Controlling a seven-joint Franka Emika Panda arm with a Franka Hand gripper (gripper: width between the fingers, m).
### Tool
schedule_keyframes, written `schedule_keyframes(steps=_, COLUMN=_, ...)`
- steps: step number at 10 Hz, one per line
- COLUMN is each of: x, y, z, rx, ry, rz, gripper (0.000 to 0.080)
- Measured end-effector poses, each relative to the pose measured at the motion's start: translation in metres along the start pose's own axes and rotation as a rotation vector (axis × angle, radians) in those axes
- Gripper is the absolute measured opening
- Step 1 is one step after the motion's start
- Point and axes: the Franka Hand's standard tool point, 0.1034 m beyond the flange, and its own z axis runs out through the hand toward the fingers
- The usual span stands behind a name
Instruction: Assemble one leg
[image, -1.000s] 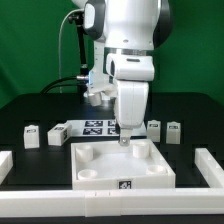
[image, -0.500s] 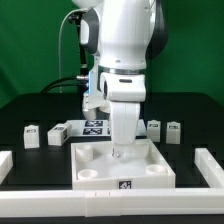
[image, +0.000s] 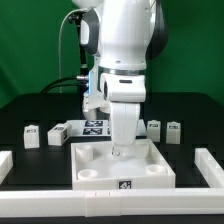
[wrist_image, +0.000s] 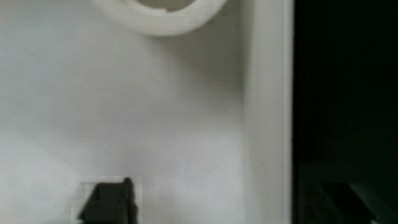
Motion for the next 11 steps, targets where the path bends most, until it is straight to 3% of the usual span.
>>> schedule_keyframes(steps=1, x=0.0, y=0.0, z=0.0, rx=0.001, ry=0.0, rz=0.0, gripper=0.019)
schedule_keyframes(steps=2, x=0.0, y=0.0, z=0.0, rx=0.001, ry=0.0, rz=0.0, gripper=0.019)
schedule_keyframes(steps=3, x=0.0, y=0.0, z=0.0, rx=0.0, ry=0.0, rz=0.0, gripper=0.0057)
schedule_keyframes(steps=9, x=0.0, y=0.0, z=0.0, rx=0.001, ry=0.0, rz=0.0, gripper=0.0058)
schedule_keyframes(steps=11, x=0.016, y=0.005, z=-0.002, rx=-0.002, ry=0.002, rz=0.032, gripper=0.0058)
